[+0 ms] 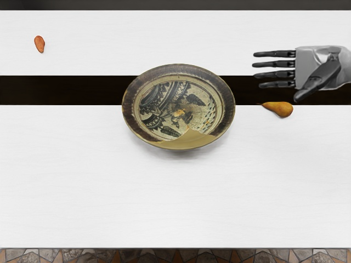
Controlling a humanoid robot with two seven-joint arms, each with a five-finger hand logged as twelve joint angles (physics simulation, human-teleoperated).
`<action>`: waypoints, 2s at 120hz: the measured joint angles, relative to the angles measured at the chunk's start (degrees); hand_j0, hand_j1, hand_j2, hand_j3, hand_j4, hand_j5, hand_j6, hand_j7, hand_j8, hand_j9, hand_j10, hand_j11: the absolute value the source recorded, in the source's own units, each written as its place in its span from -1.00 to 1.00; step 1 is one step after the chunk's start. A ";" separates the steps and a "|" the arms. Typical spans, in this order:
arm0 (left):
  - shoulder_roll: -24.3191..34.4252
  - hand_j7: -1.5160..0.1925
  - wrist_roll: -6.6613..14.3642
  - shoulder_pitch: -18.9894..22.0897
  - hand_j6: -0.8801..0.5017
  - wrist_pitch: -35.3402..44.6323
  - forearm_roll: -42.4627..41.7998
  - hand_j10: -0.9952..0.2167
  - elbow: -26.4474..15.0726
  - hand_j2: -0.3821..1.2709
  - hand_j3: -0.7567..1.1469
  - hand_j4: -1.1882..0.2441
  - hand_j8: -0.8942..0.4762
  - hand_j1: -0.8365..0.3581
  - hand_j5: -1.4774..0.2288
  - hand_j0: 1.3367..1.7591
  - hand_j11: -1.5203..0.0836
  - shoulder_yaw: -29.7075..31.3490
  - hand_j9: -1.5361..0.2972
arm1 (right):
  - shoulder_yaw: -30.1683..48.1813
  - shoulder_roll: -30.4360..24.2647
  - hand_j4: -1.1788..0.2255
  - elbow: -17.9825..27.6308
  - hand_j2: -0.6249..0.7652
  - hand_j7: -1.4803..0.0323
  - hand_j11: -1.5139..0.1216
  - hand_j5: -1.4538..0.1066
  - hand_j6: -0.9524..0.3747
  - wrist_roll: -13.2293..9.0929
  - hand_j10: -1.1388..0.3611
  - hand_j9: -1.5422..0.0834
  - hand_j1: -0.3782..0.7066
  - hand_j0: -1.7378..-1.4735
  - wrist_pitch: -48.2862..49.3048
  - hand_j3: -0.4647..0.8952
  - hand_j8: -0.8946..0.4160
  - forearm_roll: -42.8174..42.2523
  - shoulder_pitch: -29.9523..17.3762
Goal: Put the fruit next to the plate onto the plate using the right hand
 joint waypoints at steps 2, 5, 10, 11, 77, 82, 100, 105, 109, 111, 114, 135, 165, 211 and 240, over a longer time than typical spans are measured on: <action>0.00 0.77 0.00 0.00 0.27 0.00 0.00 0.64 0.00 -0.54 -0.21 0.66 0.30 0.98 0.73 0.52 0.90 0.00 0.68 | -0.01 0.03 0.64 0.00 -0.11 0.91 0.81 0.82 0.40 0.00 0.48 0.85 -0.88 -0.40 0.00 -0.32 0.33 0.00 0.06; 0.00 0.77 0.00 0.00 0.27 0.00 0.00 0.64 0.00 -0.54 -0.21 0.66 0.30 0.98 0.73 0.52 0.90 0.00 0.68 | -0.02 0.06 0.64 0.00 -0.11 0.91 0.81 0.82 0.40 0.00 0.48 0.85 -0.88 -0.40 0.00 -0.32 0.33 0.00 0.13; 0.00 0.77 0.00 0.00 0.27 0.00 0.00 0.64 0.00 -0.54 -0.21 0.66 0.30 0.98 0.73 0.52 0.90 -0.01 0.68 | -0.04 0.10 0.64 0.06 -0.11 0.91 0.81 0.82 0.40 0.00 0.48 0.85 -0.88 -0.40 0.00 -0.32 0.33 0.00 0.28; 0.00 0.77 0.00 0.00 0.27 0.00 0.00 0.64 0.00 -0.54 -0.21 0.66 0.30 0.98 0.73 0.52 0.90 -0.01 0.68 | -0.04 0.11 0.64 0.07 -0.11 0.91 0.81 0.82 0.40 0.00 0.48 0.85 -0.88 -0.40 0.00 -0.32 0.33 0.00 0.32; 0.00 0.77 0.00 0.09 0.27 0.00 0.00 0.64 0.00 -0.54 -0.21 0.66 0.30 0.98 0.73 0.52 0.90 -0.01 0.68 | -12.40 5.27 0.64 0.37 -0.11 0.91 0.80 0.81 0.39 0.00 0.48 0.85 -0.88 -0.40 -0.10 -0.32 0.32 -14.77 16.12; 0.00 0.77 0.00 0.09 0.27 0.00 0.00 0.64 0.00 -0.54 -0.21 0.66 0.30 0.98 0.73 0.52 0.90 -0.01 0.68 | -14.25 6.06 0.64 0.39 -0.11 0.91 0.80 0.81 0.39 0.00 0.48 0.85 -0.88 -0.40 -0.87 -0.32 0.32 -15.51 17.74; 0.00 0.77 0.00 0.09 0.27 0.00 0.00 0.64 0.00 -0.54 -0.21 0.66 0.30 0.98 0.73 0.52 0.90 -0.01 0.68 | -18.74 7.33 0.63 1.60 -0.11 0.90 0.80 0.81 0.39 0.00 0.48 0.85 -0.88 -0.40 -8.81 -0.32 0.32 -21.30 21.64; 0.00 0.77 0.00 0.09 0.27 0.00 0.00 0.64 0.00 -0.54 -0.21 0.66 0.30 0.98 0.73 0.52 0.90 -0.01 0.68 | -21.32 7.53 0.63 2.20 -0.11 0.90 0.80 0.81 0.39 0.00 0.48 0.85 -0.88 -0.40 -11.98 -0.32 0.32 -22.67 23.50; 0.00 0.77 0.00 0.09 0.27 0.00 0.00 0.64 0.00 -0.54 -0.21 0.66 0.30 0.98 0.73 0.52 0.90 -0.01 0.68 | -24.17 7.89 0.63 2.69 -0.11 0.90 0.80 0.81 0.38 0.00 0.47 0.85 -0.87 -0.40 -14.68 -0.32 0.31 -23.45 25.53; 0.00 0.77 0.00 0.09 0.27 0.00 0.00 0.64 0.00 -0.54 -0.21 0.66 0.30 0.98 0.73 0.52 0.90 -0.01 0.68 | -25.75 8.18 0.63 2.93 -0.11 0.90 0.80 0.81 0.38 0.00 0.47 0.85 -0.87 -0.40 -16.01 -0.32 0.31 -23.75 26.66; 0.00 0.77 0.00 0.09 0.27 0.00 0.00 0.64 0.00 -0.54 -0.21 0.66 0.30 0.98 0.73 0.52 0.90 -0.01 0.68 | -28.36 8.74 0.63 3.35 -0.11 0.90 0.80 0.81 0.38 0.00 0.47 0.85 -0.87 -0.40 -18.24 -0.32 0.31 -24.10 28.52; 0.00 0.77 0.00 0.26 0.27 0.00 0.00 0.64 0.00 -0.54 -0.21 0.66 0.30 0.98 0.73 0.52 0.90 0.00 0.68 | -42.62 13.57 0.63 5.31 -0.11 0.90 0.80 0.81 0.38 0.00 0.47 0.84 -0.87 -0.40 -31.92 -0.32 0.31 -25.11 37.34; 0.00 0.77 0.00 0.26 0.27 0.00 0.00 0.64 0.00 -0.54 -0.20 0.66 0.30 0.98 0.73 0.52 0.90 0.00 0.68 | -59.20 25.72 0.63 5.69 -0.11 0.90 0.80 0.81 0.38 0.00 0.47 0.85 -0.88 -0.40 -48.55 -0.32 0.31 -25.29 43.92; 0.00 0.77 0.01 0.26 0.27 0.00 0.00 0.64 0.00 -0.54 -0.20 0.66 0.30 0.98 0.73 0.52 0.90 0.00 0.68 | -73.40 31.33 0.63 19.17 -0.11 0.90 0.80 0.81 0.38 0.00 0.47 0.85 -0.88 -0.40 -58.47 -0.32 0.31 -24.85 51.21; 0.00 0.77 0.00 0.26 0.27 0.00 0.00 0.64 0.00 -0.54 -0.20 0.66 0.30 0.98 0.73 0.52 0.90 0.00 0.68 | -76.98 34.88 0.56 22.16 -0.12 0.82 0.72 0.73 0.31 0.00 0.41 0.77 -0.77 -0.40 -67.41 -0.32 0.24 -24.77 50.28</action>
